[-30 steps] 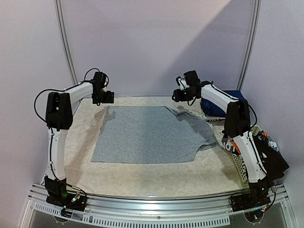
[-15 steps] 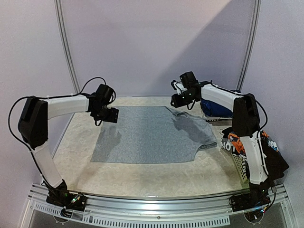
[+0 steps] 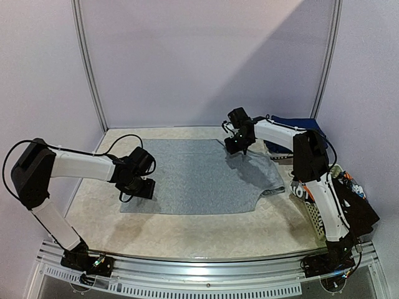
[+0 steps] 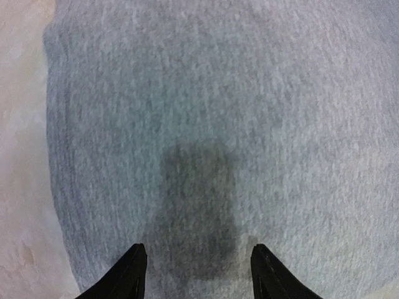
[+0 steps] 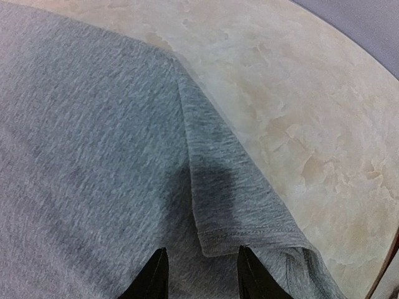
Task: Fold and stack the mixed laundry pile
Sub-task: Flatten out the crumpled tank top at the center of the board, then smooth out the flattened tank top at the center of the board.
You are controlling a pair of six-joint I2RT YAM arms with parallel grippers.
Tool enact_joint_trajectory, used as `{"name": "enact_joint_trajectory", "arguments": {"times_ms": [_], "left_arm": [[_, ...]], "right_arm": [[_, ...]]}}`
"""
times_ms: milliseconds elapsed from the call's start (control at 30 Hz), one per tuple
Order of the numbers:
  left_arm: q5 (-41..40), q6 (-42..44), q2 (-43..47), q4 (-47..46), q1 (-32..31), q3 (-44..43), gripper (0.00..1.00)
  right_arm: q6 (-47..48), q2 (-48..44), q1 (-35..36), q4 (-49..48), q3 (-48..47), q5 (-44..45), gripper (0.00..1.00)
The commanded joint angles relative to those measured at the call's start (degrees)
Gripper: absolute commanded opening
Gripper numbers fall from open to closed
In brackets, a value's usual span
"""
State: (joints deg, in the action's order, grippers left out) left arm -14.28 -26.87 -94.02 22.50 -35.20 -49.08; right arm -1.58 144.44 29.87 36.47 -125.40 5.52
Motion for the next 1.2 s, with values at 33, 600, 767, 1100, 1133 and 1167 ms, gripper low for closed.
{"name": "enact_joint_trajectory", "arguments": {"times_ms": [33,600,767,1100,1133,1167], "left_arm": [[-2.32,-3.03,2.69,-2.69,-0.48,3.78,0.57],[-2.67,-3.92,5.23,-3.92,-0.57,7.27,0.49],[-2.78,-4.09,5.25,-4.16,-0.57,7.80,0.48],[-3.23,-4.42,5.06,-3.74,-0.57,8.10,0.45],[-3.29,-4.55,5.19,-3.63,-0.57,8.16,0.45],[-3.37,-4.54,5.24,-3.56,-0.57,8.23,0.45]], "right_arm": [[3.00,2.49,-0.24,0.65,-2.74,4.38,0.39],[4.43,5.91,-0.10,0.85,-6.09,4.22,0.34],[4.96,7.71,-0.05,1.80,-8.16,5.00,0.27],[5.28,5.09,-0.08,0.25,-8.19,7.37,0.09],[5.72,4.87,-0.21,-0.06,-8.27,7.74,0.09],[6.00,4.58,-0.42,-0.36,-8.40,7.85,0.09]]}}
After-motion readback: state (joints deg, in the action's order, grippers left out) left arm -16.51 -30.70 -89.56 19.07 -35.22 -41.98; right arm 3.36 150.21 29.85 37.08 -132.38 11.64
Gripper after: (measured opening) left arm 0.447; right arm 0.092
